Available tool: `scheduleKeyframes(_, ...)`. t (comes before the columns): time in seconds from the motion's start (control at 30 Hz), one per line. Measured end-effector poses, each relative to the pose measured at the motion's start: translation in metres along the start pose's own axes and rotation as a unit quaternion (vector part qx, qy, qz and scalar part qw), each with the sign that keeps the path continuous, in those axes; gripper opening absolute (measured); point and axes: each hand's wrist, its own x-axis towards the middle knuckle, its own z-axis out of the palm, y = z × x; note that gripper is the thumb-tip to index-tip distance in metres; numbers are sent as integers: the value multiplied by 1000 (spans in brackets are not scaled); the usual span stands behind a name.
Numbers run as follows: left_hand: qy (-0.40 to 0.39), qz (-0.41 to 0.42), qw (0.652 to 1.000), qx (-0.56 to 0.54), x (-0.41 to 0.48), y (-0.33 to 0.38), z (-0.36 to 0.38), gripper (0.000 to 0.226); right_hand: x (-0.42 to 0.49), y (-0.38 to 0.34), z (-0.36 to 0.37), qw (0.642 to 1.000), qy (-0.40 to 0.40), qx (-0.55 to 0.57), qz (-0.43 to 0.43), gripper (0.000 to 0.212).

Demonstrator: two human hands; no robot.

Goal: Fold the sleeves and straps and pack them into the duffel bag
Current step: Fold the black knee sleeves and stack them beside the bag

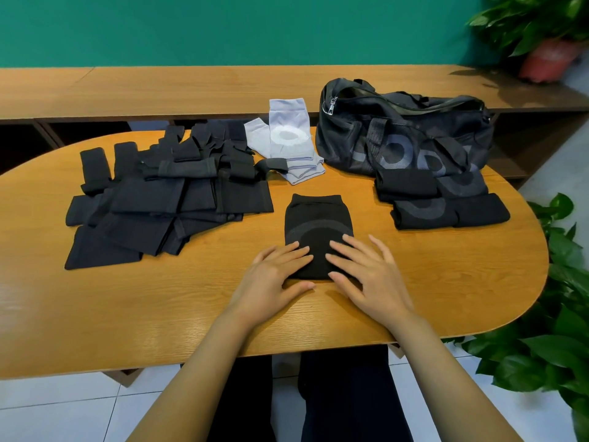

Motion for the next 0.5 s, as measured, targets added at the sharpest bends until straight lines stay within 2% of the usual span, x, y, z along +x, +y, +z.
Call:
scheduleKeyframes(0.17, 11, -12, 1000, -1, 0, 0, 0, 53, 0, 3, 2, 999, -50, -13, 10, 57)
scheduleKeyframes(0.5, 72, 0, 997, -2, -3, 2, -3, 38, 0, 3, 1, 1000, -22, 0, 10, 63)
